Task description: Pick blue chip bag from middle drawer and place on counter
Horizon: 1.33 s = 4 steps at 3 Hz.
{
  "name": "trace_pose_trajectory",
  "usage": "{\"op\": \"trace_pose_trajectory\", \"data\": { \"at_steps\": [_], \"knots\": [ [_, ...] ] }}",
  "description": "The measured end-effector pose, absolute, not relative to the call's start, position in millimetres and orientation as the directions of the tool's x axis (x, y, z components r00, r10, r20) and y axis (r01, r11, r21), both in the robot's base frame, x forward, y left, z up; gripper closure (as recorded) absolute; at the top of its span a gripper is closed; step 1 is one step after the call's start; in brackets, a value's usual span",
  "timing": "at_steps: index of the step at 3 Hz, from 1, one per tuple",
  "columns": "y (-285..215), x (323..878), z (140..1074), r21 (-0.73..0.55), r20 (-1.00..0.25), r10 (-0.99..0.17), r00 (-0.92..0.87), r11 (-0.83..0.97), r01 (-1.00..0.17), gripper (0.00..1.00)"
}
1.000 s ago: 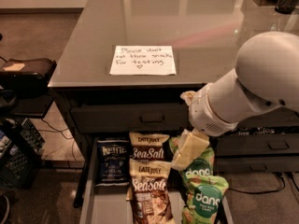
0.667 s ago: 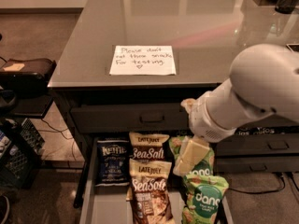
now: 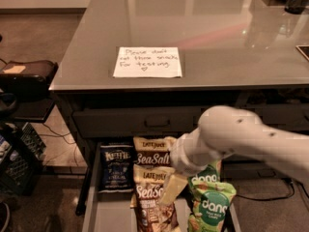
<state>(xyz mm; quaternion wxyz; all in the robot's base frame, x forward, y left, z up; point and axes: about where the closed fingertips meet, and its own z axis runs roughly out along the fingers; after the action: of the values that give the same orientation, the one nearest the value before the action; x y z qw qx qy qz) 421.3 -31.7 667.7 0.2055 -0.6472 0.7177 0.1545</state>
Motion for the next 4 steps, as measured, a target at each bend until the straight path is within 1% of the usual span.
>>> {"op": "trace_pose_trajectory", "data": {
  "at_steps": [1, 3, 4],
  "knots": [
    [20.3, 427.2, 601.8, -0.020, -0.561, -0.824, -0.076, 0.105, -0.994, 0.00],
    [27.7, 427.2, 589.6, -0.026, -0.567, -0.822, -0.055, 0.085, -0.996, 0.00],
    [59.6, 435.1, 571.2, -0.063, -0.580, -0.815, 0.009, 0.033, -0.997, 0.00]
  ]
}}
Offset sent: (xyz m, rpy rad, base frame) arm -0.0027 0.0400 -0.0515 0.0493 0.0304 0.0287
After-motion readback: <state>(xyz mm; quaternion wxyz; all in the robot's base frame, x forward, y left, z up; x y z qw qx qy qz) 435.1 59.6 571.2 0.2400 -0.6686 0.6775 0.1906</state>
